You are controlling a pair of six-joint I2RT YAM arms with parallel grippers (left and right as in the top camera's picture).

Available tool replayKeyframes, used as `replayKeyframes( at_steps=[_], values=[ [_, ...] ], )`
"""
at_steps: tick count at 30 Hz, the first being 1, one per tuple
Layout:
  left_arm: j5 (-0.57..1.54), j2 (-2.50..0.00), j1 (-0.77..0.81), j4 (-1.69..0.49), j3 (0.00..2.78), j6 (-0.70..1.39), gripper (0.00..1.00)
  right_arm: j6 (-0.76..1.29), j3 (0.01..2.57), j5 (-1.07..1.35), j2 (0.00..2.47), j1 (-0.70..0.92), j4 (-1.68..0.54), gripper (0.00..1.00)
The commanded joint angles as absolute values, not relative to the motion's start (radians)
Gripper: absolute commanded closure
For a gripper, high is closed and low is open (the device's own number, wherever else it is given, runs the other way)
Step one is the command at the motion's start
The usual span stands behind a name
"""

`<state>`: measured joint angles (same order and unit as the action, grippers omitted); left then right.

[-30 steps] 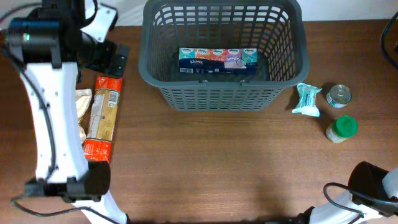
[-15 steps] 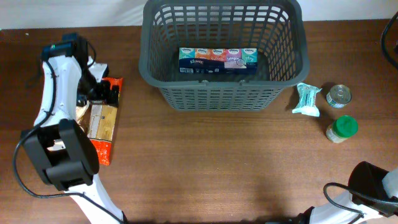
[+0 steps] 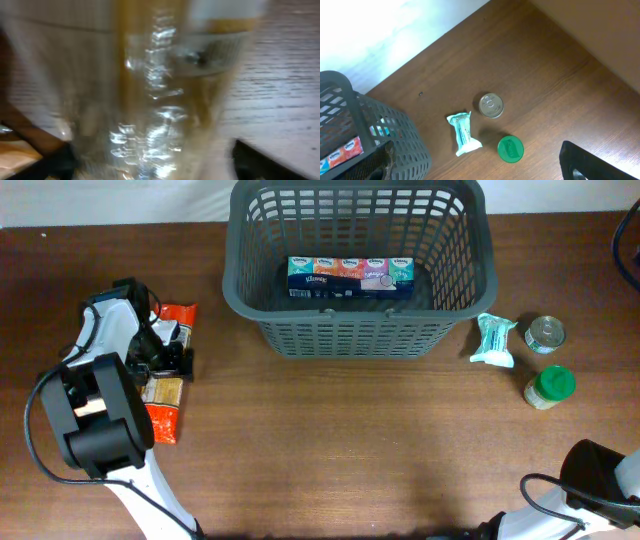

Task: Pack container
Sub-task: 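Move left gripper to the orange-labelled bread pack and grasp it, then carry bread pack into the basket and release it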

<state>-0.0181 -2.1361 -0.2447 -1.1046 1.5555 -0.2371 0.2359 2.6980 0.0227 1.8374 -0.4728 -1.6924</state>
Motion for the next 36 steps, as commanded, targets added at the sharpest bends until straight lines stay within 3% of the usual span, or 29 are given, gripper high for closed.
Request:
replayKeyframes(
  at_steps=[1,12,25,31,36],
  values=[
    [0.020,-2.171,-0.246,-1.096,1.542,-0.238,0.98,0.241,2.696,0.014,1.827,-0.479,-1.698,0.01],
    [0.049,-2.169,-0.246,-1.237,1.684,-0.209,0.98,0.241,2.696,0.014,1.827,-0.479,-1.698,0.01],
    [0.056,-2.083,-0.234,-1.504,2.459,-0.225,0.98,0.242,2.696,0.014,1.827,-0.479,-1.698,0.01],
    [0.138,-2.012,-0.123,-1.438,2.766,-0.521,0.98,0.241,2.696,0.014,1.827,-0.479,-1.698,0.01],
    [0.138,-1.973,0.071,-1.351,2.872,-0.851,0.98,0.241,2.696,0.014,1.827,-0.479,-1.698,0.01]
  ],
)
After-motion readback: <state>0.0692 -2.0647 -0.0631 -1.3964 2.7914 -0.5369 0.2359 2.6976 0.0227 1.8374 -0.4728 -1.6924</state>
